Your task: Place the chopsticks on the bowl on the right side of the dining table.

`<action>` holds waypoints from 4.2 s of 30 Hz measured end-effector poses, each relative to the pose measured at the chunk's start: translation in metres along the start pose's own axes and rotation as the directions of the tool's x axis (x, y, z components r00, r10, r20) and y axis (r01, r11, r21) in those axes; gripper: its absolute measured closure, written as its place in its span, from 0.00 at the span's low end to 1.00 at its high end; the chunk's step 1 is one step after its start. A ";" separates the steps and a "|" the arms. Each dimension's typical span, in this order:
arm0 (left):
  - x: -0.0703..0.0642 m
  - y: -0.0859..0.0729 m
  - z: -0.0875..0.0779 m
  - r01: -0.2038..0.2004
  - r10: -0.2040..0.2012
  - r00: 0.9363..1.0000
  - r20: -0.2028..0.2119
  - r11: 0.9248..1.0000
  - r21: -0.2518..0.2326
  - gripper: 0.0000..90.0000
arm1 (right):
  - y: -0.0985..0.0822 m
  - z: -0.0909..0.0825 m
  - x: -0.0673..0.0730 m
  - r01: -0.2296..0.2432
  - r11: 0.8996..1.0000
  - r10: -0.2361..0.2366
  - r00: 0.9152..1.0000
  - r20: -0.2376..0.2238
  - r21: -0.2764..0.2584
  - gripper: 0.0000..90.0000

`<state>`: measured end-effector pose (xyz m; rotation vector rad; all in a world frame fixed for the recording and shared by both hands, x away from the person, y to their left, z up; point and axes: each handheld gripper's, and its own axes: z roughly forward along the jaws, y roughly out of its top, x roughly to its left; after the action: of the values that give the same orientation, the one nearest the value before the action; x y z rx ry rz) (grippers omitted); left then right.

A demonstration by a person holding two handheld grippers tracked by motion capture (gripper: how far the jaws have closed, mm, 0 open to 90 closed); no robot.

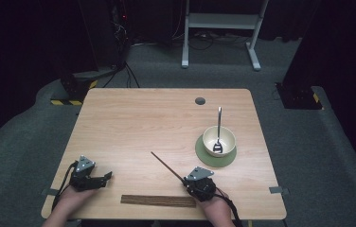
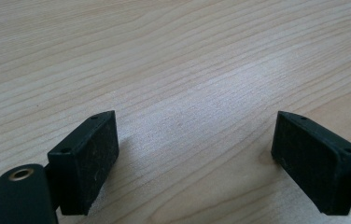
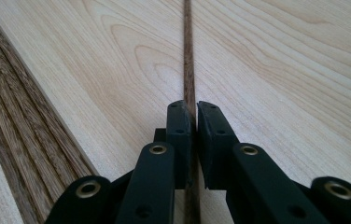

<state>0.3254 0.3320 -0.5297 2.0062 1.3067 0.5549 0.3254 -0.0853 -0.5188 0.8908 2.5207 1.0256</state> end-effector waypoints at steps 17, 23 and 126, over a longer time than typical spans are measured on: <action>0.000 0.000 0.000 -0.001 0.001 1.000 0.001 1.000 0.000 0.17 | 0.004 -0.014 0.000 0.008 0.999 -0.005 0.999 0.042 -0.052 0.93; 0.000 0.000 0.000 -0.002 0.002 1.000 0.002 1.000 -0.001 0.17 | 0.005 -0.019 -0.001 0.007 0.998 -0.003 0.999 0.050 -0.069 0.93; 0.001 0.001 0.000 -0.009 0.009 1.000 0.006 1.000 0.002 0.17 | -0.010 -0.082 -0.101 -0.195 0.948 0.271 0.909 0.317 -0.250 0.79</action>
<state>0.3262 0.3325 -0.5294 2.0150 1.2959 0.5521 0.3610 -0.1990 -0.4654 1.2114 2.0050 1.0723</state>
